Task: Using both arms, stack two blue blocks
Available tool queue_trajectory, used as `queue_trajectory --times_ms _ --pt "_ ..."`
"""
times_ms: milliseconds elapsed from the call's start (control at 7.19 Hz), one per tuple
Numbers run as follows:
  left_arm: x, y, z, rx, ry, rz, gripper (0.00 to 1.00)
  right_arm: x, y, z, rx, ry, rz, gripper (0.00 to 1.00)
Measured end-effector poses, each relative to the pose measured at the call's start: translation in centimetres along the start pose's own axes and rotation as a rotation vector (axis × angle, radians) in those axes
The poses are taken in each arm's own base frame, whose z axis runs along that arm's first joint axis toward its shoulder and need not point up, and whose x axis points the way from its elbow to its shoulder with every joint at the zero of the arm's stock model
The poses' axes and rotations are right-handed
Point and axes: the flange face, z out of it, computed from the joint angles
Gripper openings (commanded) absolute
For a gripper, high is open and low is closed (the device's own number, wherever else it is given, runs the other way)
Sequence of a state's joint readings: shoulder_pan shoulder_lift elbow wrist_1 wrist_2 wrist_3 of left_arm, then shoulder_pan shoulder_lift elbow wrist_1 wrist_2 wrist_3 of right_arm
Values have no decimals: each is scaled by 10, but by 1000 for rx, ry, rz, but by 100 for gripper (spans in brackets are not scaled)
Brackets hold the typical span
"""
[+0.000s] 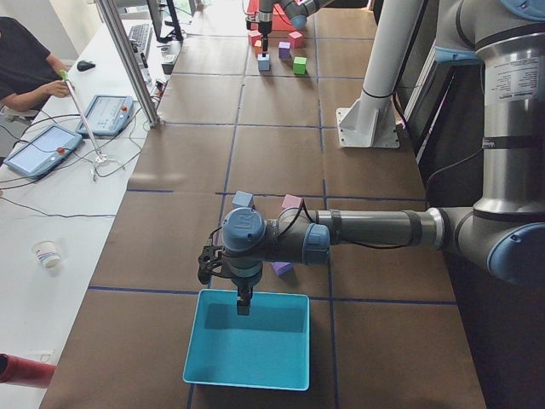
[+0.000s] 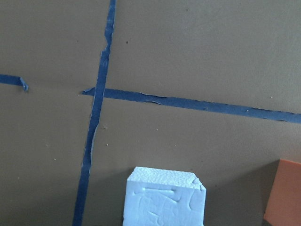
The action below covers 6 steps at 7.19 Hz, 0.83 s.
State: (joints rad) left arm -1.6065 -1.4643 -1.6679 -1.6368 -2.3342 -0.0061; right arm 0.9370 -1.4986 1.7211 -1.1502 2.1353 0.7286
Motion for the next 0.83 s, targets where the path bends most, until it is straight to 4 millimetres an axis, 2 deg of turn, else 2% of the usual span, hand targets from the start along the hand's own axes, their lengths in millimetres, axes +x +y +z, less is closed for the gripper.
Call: queue_trajectory --times_ms 556,695,834 --pt "2 -1 -2 4 1 5 100 -5 -1 34 -45 19 -7 99" --pt "3 -1 -3 5 1 6 100 -4 -1 41 -52 29 -6 60" --pt "3 -1 -3 5 1 6 100 -5 -3 44 -54 34 -3 16"
